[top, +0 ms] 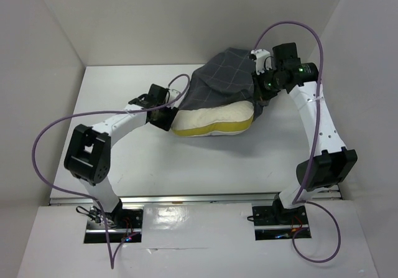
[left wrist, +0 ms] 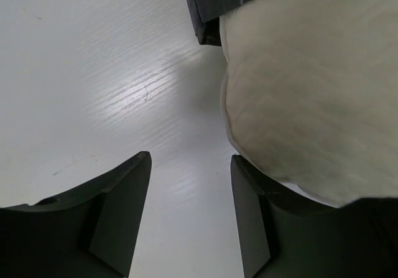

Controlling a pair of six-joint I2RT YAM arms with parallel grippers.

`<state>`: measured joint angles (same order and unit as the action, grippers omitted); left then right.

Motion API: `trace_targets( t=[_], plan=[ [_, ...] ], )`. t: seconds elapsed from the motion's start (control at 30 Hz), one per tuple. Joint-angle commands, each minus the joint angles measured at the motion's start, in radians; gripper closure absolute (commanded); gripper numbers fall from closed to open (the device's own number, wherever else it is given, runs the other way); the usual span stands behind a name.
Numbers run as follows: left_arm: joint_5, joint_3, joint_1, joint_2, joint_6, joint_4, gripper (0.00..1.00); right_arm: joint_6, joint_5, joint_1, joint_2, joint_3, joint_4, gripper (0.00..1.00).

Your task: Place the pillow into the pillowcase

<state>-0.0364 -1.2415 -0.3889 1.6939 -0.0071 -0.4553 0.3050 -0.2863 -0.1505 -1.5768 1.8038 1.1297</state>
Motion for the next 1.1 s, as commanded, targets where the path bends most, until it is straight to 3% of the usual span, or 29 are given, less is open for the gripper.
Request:
trace_targets(
  t=[0.0,0.17,0.47,0.83,1.07],
  plan=[
    [0.013,-0.027,0.002,0.058,0.029,0.102,0.35,0.017,-0.023,0.005,0.047,-0.008,-0.038,1.00],
    [0.018,-0.133,0.012,0.125,0.038,0.124,0.38,0.074,-0.094,0.005,0.047,-0.044,0.013,1.00],
    [0.020,-0.168,0.012,0.118,0.073,0.128,0.23,0.134,-0.086,0.005,0.037,-0.118,0.067,1.00],
    [0.046,-0.134,0.012,0.187,0.116,0.182,0.26,0.143,-0.086,0.005,0.055,-0.165,0.058,1.00],
    [0.046,-0.208,0.012,0.289,0.116,0.221,0.29,0.143,-0.086,0.005,0.074,-0.184,0.067,1.00]
  ],
)
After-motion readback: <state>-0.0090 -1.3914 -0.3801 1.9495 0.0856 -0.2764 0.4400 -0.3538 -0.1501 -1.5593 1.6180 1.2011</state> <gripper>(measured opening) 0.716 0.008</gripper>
